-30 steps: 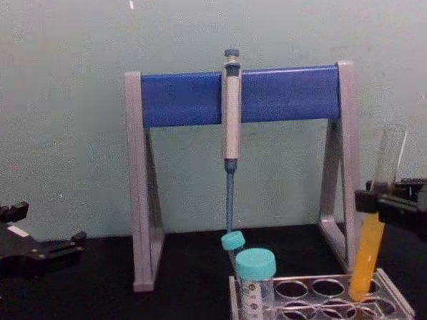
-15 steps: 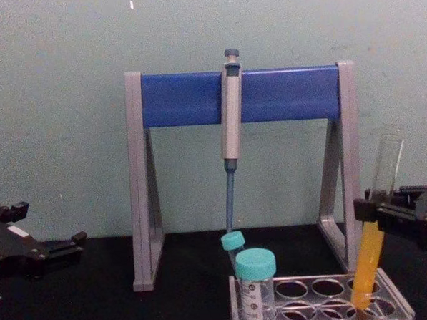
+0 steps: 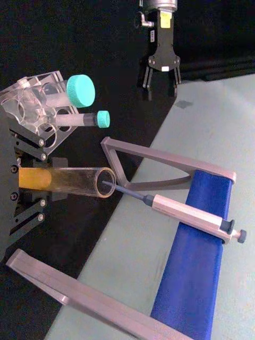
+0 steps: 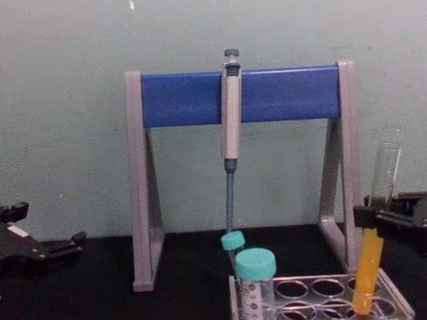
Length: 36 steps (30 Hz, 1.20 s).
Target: Pick up the test tube from the test tube rack, shake it, then place it back into the test tube rack.
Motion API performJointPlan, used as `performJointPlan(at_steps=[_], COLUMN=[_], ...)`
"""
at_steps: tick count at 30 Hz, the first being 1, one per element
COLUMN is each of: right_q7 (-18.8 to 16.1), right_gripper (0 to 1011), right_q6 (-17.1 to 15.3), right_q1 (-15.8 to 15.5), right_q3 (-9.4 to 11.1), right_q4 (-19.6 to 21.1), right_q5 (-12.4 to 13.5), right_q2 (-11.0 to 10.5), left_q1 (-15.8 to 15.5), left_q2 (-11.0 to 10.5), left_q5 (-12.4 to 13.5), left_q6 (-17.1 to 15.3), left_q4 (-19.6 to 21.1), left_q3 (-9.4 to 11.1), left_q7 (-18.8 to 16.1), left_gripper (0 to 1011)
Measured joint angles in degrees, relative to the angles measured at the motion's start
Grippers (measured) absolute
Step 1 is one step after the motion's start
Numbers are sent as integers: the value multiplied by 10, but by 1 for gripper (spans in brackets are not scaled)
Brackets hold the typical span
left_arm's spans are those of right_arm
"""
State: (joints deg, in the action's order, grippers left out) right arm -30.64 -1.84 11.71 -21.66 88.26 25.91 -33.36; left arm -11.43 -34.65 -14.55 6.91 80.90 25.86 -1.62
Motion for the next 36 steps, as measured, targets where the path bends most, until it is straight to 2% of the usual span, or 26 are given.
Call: performJointPlan(at_steps=[36], right_q7=[-14], right_gripper=[229], right_q6=[9], right_q1=[12], right_q3=[-8], right_q4=[-38], right_q5=[5], right_q2=[12], left_q1=[0], left_q2=[0], left_q5=[0], left_q6=[0], left_q4=[0], left_q3=[0], left_q7=[0], left_gripper=[1001])
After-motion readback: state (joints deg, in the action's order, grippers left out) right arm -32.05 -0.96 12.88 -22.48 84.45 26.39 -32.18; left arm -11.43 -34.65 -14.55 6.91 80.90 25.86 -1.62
